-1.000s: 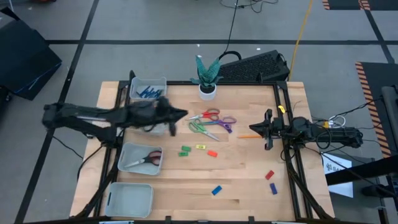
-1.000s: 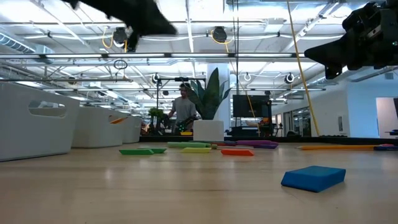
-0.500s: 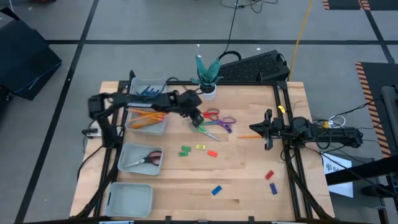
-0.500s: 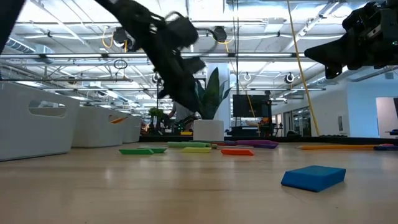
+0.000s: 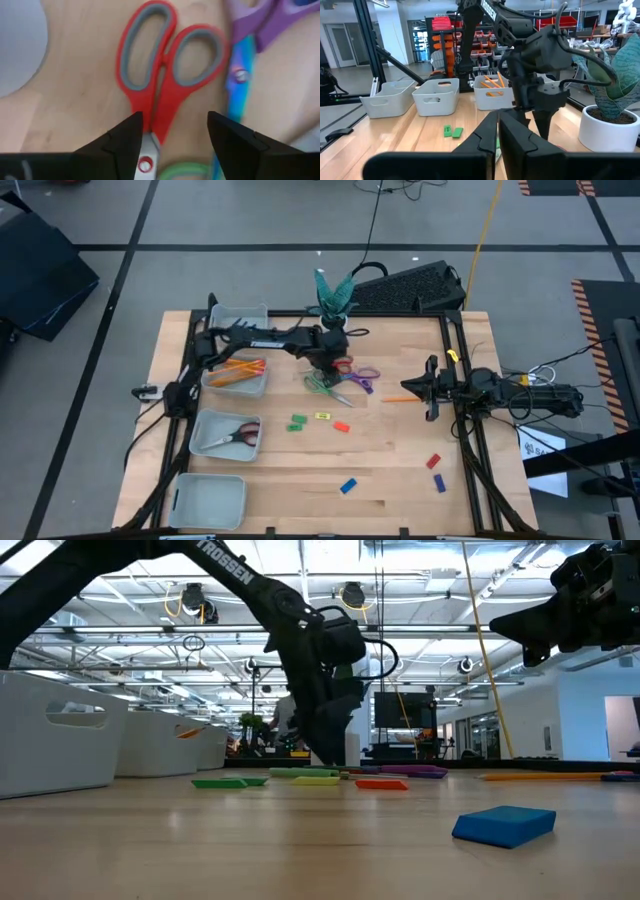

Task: Sort crayons/erasers/pens/pencils in bins
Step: Put the orange scissors into the middle bottom gray bin

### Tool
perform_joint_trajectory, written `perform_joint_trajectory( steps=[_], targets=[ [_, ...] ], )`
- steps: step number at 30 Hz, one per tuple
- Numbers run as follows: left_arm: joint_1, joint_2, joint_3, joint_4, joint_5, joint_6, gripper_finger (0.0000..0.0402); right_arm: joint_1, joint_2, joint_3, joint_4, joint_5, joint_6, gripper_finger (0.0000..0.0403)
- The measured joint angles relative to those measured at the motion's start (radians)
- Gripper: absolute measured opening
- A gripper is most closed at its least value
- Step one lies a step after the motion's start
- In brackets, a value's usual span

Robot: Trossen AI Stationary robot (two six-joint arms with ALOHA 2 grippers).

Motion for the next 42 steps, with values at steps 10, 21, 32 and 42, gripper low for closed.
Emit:
perform_joint_trajectory(
  steps=[10, 21, 32, 42],
  targets=[
    [0.002, 0.007, 0.0, 0.002, -0.136, 0.052, 0.0201, 0.0, 0.0, 0.0, 0.0, 0.0, 0.0, 0.0013],
    [-0.04, -0.083, 0.008, 0.012, -0.057, 0.235, 0.0197, 0.0, 0.0, 0.0, 0.001, 0.0, 0.0, 0.0013],
    [-0.035, -0.02, -0.01, 0.059, 0.091, 0.687, 0.0189, 0.0, 0.001, 0.0, 0.001, 0.0, 0.0, 0.0013],
    [-0.005, 0.018, -0.005, 0.082, 0.1, 0.665, 0.0117, 0.0, 0.001, 0.0, 0.0, 0.0, 0.0, 0.0013]
  ],
)
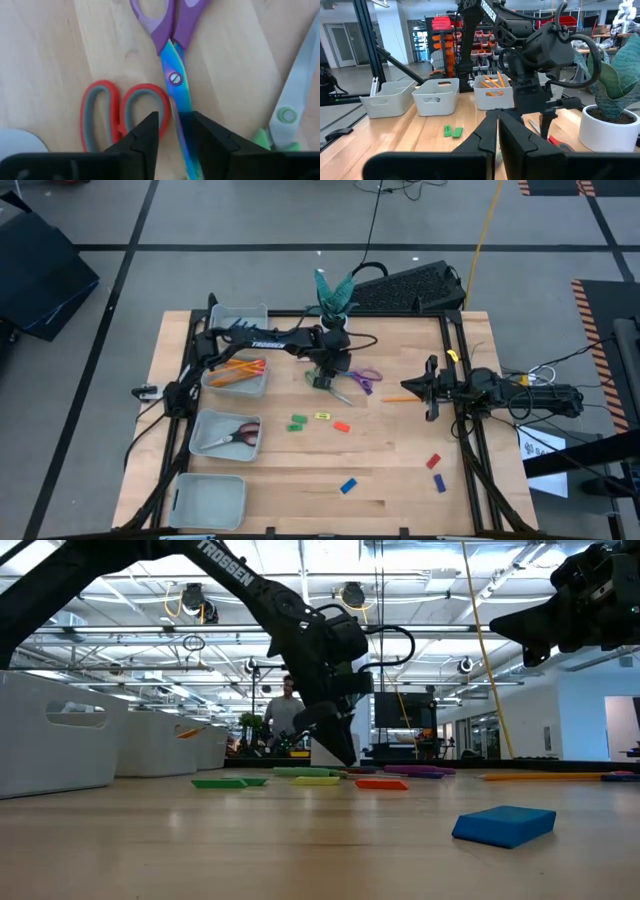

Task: Sort crayons/erasers/pens/pencils in bins
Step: Put the orange scissors into the middle bottom gray bin

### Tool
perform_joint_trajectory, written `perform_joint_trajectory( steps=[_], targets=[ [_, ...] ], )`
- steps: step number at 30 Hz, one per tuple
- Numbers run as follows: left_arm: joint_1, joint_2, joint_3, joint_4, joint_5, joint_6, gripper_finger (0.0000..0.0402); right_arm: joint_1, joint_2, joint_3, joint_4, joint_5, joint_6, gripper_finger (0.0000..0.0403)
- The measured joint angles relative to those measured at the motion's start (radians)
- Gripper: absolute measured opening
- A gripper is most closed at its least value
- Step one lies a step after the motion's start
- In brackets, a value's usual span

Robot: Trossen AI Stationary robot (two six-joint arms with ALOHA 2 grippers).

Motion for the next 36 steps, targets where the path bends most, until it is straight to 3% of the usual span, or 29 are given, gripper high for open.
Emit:
perform_joint_trajectory(
  steps=[5, 10, 15, 20, 27, 33, 36],
  targets=[
    [-0.025, -0.005, 0.002, -0.105, 0.02, -0.123, 0.0095, 0.0, 0.0, 0.0, 0.0, 0.0, 0.0, 0.0013],
    [-0.086, -0.063, -0.01, -0.184, 0.024, -0.13, 0.0115, 0.0, 0.0, 0.0, 0.0, 0.0, 0.0, 0.0013],
    [-0.094, -0.11, -0.002, -0.024, -0.039, -0.128, 0.015, 0.0, 0.0, 0.0, 0.0, 0.0, 0.0, 0.0013],
    [-0.053, -0.053, -0.006, 0.058, -0.05, -0.115, 0.017, 0.0, 0.0, 0.0, 0.0, 0.0, 0.0, 0.0013],
    [0.003, 0.022, -0.006, 0.097, -0.035, -0.131, 0.0172, 0.0, 0.003, 0.0, 0.0, 0.0, 0.0, 0.0013],
    [-0.012, 0.017, -0.005, 0.092, -0.047, -0.099, 0.0171, 0.0, 0.003, 0.0, 0.0, 0.0, 0.0, 0.0013],
    [-0.017, 0.017, -0.005, 0.062, -0.079, -0.127, 0.015, 0.0, 0.003, 0.0, 0.0, 0.0, 0.0, 0.0013]
  ],
)
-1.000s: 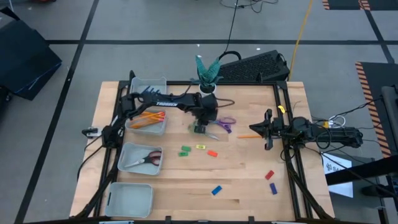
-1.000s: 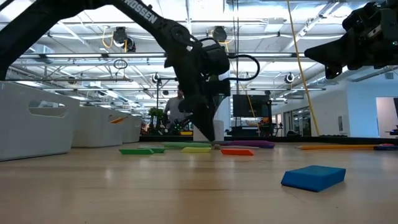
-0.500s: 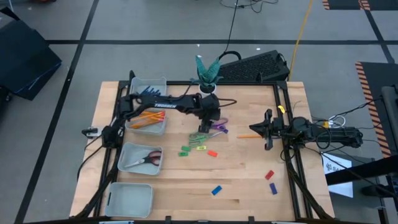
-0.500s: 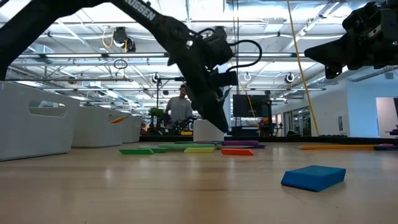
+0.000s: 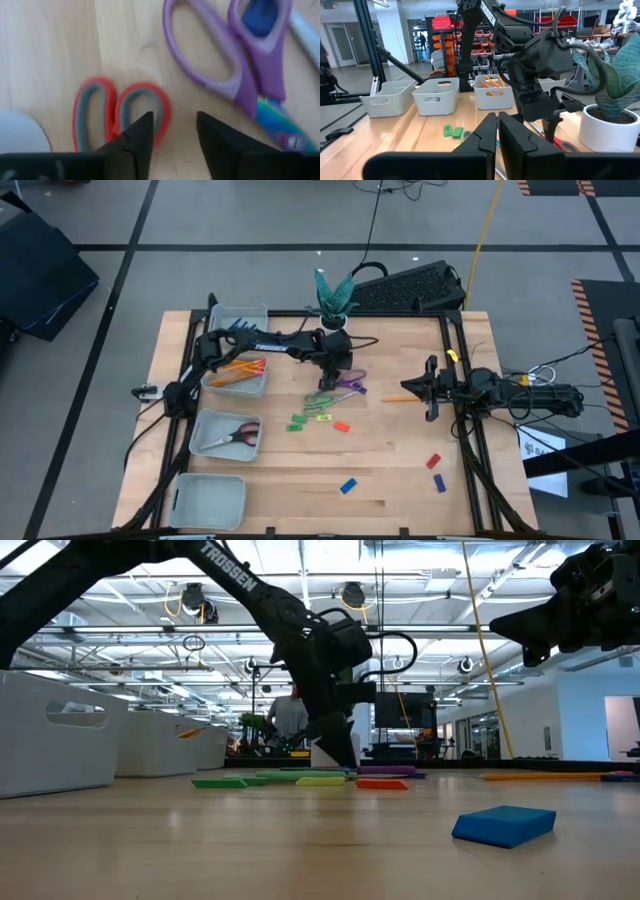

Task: Sort crayons/erasers/pens/pencils in bins
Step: Put the orange scissors into the middle bottom gray bin

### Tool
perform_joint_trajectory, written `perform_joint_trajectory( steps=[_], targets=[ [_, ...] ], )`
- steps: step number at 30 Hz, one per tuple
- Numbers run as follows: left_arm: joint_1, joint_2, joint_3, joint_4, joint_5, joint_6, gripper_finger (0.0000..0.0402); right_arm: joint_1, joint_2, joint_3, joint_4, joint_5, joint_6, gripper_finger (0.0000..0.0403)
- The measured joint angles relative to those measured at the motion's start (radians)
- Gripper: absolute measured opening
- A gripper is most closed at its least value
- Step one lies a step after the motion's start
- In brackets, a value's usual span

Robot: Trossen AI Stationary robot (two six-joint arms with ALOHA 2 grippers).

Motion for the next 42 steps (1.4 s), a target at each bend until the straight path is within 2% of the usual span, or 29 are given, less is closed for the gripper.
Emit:
perform_joint_trajectory(
  steps=[7, 9, 16, 22, 30, 34, 38, 42],
  targets=[
    [-0.018, -0.002, 0.003, -0.084, -0.016, -0.148, 0.0032, 0.0, 0.0, 0.0, 0.0, 0.0, 0.0, 0.0013],
    [-0.02, -0.005, 0.003, -0.101, -0.017, -0.163, 0.0014, 0.0, 0.0, 0.0, 0.0, 0.0, 0.0, 0.0013],
    [-0.034, -0.007, 0.004, -0.126, -0.044, -0.207, 0.0037, 0.0, 0.0, 0.0, 0.0, 0.0, 0.0, 0.0013],
    [-0.052, -0.045, -0.002, -0.166, -0.043, -0.264, 0.0008, 0.0, 0.0, 0.0, 0.0, 0.0, 0.0, 0.0013],
    [-0.107, -0.208, -0.001, -0.203, -0.003, -0.382, 0.0003, 0.0, 0.0, 0.0, 0.0, 0.0, 0.0, 0.0013],
    [-0.144, -0.301, 0.003, -0.201, -0.02, -0.399, 0.0002, 0.0, 0.0, 0.0, 0.0, 0.0, 0.0, 0.0013],
    [-0.106, -0.307, 0.001, -0.242, -0.024, -0.442, 0.0025, 0.0, 0.0, 0.0, 0.001, 0.0, 0.0, 0.0013],
    [-0.033, -0.25, 0.001, -0.243, -0.019, -0.479, 0.0066, 0.0, 0.003, 0.0, 0.0, 0.0, 0.0, 0.0013]
  ],
)
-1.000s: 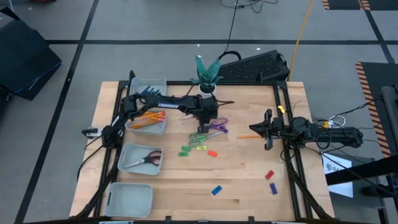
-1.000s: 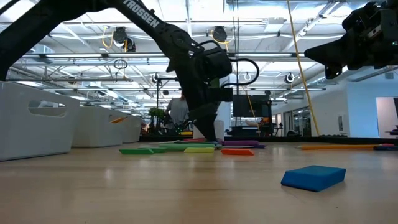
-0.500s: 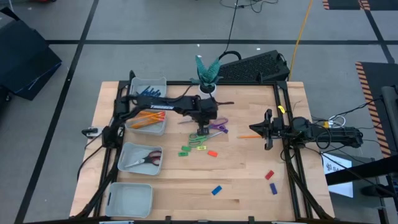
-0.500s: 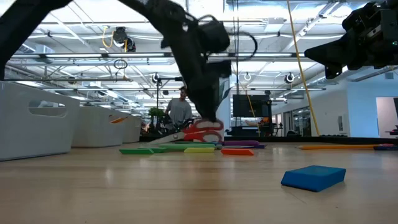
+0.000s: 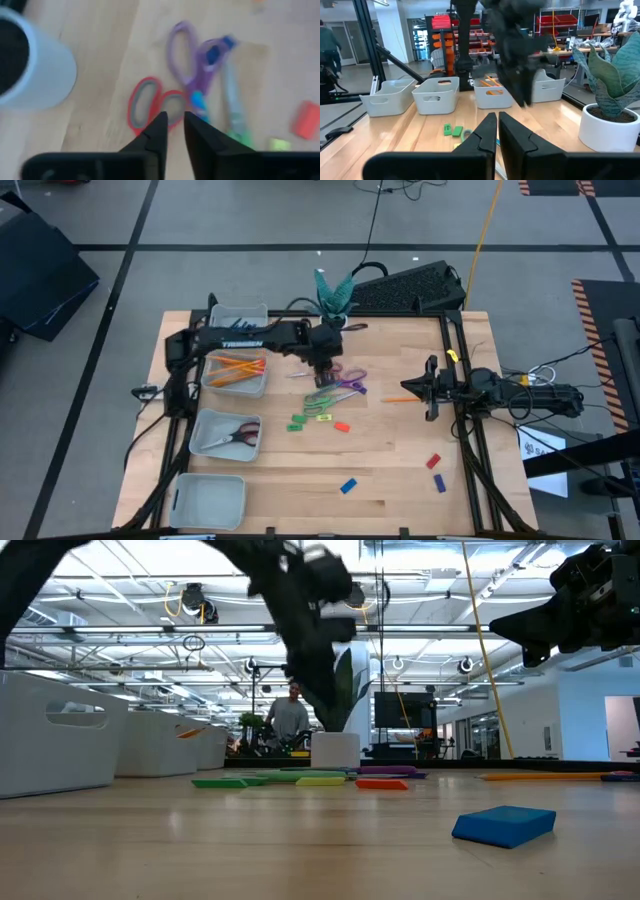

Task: Sort crayons/erasers/pens/pencils in bins
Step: Put the orange scissors into the middle bottom gray bin

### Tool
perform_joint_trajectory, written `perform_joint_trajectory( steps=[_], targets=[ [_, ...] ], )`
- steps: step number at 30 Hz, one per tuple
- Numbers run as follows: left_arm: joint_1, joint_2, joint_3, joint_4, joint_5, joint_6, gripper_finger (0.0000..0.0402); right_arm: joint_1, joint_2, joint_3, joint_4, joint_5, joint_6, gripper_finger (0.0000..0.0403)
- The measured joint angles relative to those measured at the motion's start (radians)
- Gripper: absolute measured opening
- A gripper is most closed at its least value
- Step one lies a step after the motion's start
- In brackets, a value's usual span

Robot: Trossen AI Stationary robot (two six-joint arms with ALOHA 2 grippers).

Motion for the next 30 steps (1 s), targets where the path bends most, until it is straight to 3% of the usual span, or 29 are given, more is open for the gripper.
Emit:
perform_joint_trajectory(
  steps=[7, 26, 30],
  targets=[
    [0.109, 0.154, 0.0, 0.02, -0.017, -0.013, 0.0123, 0.0, 0.0, 0.0, 0.0, 0.0, 0.0, 0.0013],
    [0.089, 0.222, 0.0, 0.184, -0.015, -0.044, 0.0127, 0.0, 0.0, 0.0, 0.0, 0.0, 0.0, 0.0013],
    [0.077, 0.244, 0.001, 0.181, -0.083, -0.047, 0.0127, 0.0, 0.0, 0.0, 0.0, 0.0, 0.0, 0.0013]
  ],
)
